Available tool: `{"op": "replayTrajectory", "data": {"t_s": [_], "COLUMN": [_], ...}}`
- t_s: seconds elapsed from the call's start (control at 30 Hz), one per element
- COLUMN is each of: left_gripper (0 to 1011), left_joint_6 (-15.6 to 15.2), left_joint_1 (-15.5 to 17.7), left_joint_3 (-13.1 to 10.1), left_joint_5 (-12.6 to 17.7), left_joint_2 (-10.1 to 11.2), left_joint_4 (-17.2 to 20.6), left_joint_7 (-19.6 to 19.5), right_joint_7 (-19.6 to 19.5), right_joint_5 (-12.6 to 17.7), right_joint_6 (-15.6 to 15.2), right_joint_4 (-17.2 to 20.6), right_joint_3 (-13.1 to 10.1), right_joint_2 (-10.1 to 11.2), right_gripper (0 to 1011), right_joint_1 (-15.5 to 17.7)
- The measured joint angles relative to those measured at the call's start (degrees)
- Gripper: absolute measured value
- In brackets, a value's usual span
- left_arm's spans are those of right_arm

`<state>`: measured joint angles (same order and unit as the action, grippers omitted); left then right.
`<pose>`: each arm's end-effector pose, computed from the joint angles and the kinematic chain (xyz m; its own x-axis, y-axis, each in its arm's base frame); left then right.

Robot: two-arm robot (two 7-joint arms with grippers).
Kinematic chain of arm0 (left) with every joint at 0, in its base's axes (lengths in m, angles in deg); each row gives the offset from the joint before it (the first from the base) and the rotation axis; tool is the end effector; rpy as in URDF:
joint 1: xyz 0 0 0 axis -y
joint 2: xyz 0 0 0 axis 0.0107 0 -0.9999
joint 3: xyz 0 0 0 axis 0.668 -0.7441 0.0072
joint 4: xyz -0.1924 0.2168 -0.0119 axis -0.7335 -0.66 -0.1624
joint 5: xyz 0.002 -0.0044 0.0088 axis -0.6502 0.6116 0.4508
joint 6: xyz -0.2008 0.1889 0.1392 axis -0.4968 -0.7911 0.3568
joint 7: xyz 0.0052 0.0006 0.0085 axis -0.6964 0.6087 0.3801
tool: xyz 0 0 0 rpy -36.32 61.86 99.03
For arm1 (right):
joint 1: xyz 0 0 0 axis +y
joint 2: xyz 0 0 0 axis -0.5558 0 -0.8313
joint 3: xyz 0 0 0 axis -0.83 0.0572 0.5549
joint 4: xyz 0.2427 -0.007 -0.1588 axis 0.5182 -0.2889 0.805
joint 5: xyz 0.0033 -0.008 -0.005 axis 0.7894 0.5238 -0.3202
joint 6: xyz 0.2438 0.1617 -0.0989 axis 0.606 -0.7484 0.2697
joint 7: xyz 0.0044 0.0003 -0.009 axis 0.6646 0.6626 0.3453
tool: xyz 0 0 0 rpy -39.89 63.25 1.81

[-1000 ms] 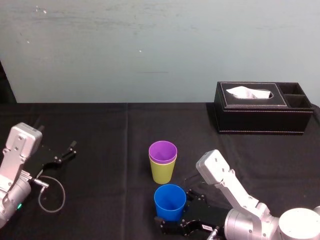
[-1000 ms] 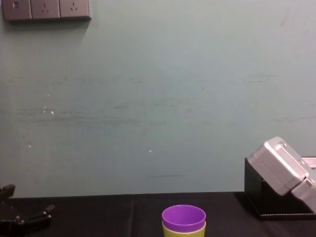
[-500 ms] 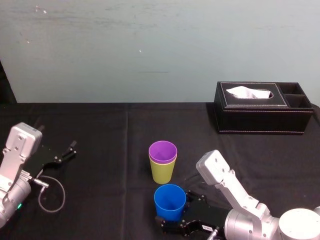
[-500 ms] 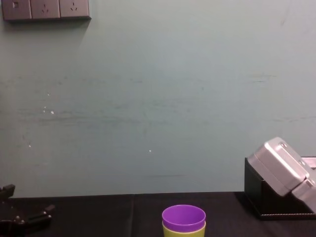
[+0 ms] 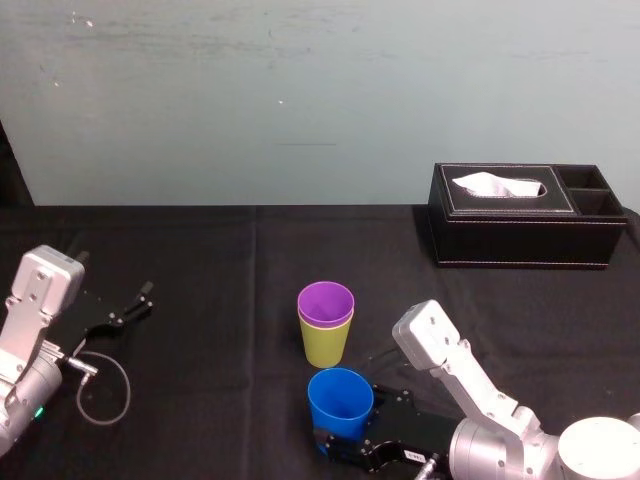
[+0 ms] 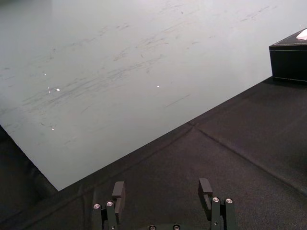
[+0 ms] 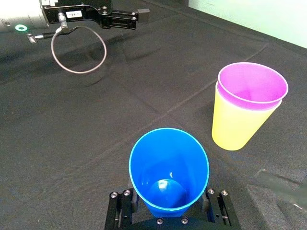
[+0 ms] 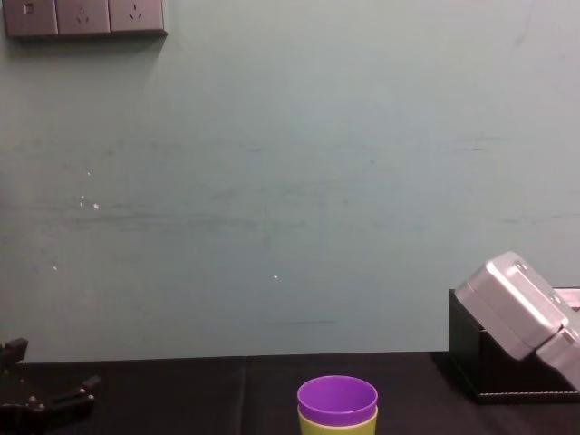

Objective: Stack the three plastic cups sequentially using one hand.

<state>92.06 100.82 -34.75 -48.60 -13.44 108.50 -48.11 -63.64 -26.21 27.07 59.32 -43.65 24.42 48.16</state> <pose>0.3581 0.0827 -0.3022 0.2922 0.8804 0.3736 -0.9553 0.2873 0.0702 0.3262 0.0180 -0.2722 0.7874 -0.6155 0.0333 0.5640 0.6975 -0.4421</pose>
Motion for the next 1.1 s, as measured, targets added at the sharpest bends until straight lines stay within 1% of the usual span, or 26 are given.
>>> {"op": "replayTrajectory", "data": {"t_s": [0.17, 0.33, 0.43, 0.57, 0.67, 0.77, 0.8, 0.83, 0.97, 1.0, 1.1], "left_gripper": [1000, 1000, 1000, 1000, 1000, 1000, 1000, 1000, 1000, 1000, 1000], "left_joint_6": [0.0, 0.0, 0.0, 0.0, 0.0, 0.0, 0.0, 0.0, 0.0, 0.0, 0.0], "left_joint_1": [0.0, 0.0, 0.0, 0.0, 0.0, 0.0, 0.0, 0.0, 0.0, 0.0, 0.0], "left_joint_3": [0.0, 0.0, 0.0, 0.0, 0.0, 0.0, 0.0, 0.0, 0.0, 0.0, 0.0], "left_joint_5": [0.0, 0.0, 0.0, 0.0, 0.0, 0.0, 0.0, 0.0, 0.0, 0.0, 0.0], "left_joint_2": [0.0, 0.0, 0.0, 0.0, 0.0, 0.0, 0.0, 0.0, 0.0, 0.0, 0.0], "left_joint_4": [0.0, 0.0, 0.0, 0.0, 0.0, 0.0, 0.0, 0.0, 0.0, 0.0, 0.0], "left_joint_7": [0.0, 0.0, 0.0, 0.0, 0.0, 0.0, 0.0, 0.0, 0.0, 0.0, 0.0], "right_joint_7": [-0.2, 0.0, 0.7, 1.6, 3.3, 4.1, 4.1, 4.4, 5.1, 5.5, 5.9], "right_joint_5": [-0.2, -0.3, -0.2, 0.6, 2.1, 2.9, 2.9, 3.5, 4.5, 4.9, 5.5], "right_joint_6": [-0.1, -1.4, -2.5, -3.8, -5.7, -7.0, -7.0, -7.6, -9.1, -9.7, -10.4], "right_joint_4": [1.3, 3.2, 5.0, 6.1, 6.8, 7.0, 7.0, 6.9, 6.0, 5.4, 4.4], "right_joint_3": [-0.3, -0.7, -1.1, -1.4, -1.5, -1.3, -1.3, -1.3, -1.1, -1.0, -0.9], "right_joint_2": [0.5, 1.3, 1.9, 2.3, 2.5, 2.5, 2.5, 2.4, 2.0, 1.8, 1.5], "right_gripper": [707, 707, 707, 708, 707, 707, 707, 707, 707, 707, 707], "right_joint_1": [0.2, -0.3, -1.3, -2.5, -5.1, -7.1, -7.1, -8.2, -11.2, -12.4, -14.2]}}
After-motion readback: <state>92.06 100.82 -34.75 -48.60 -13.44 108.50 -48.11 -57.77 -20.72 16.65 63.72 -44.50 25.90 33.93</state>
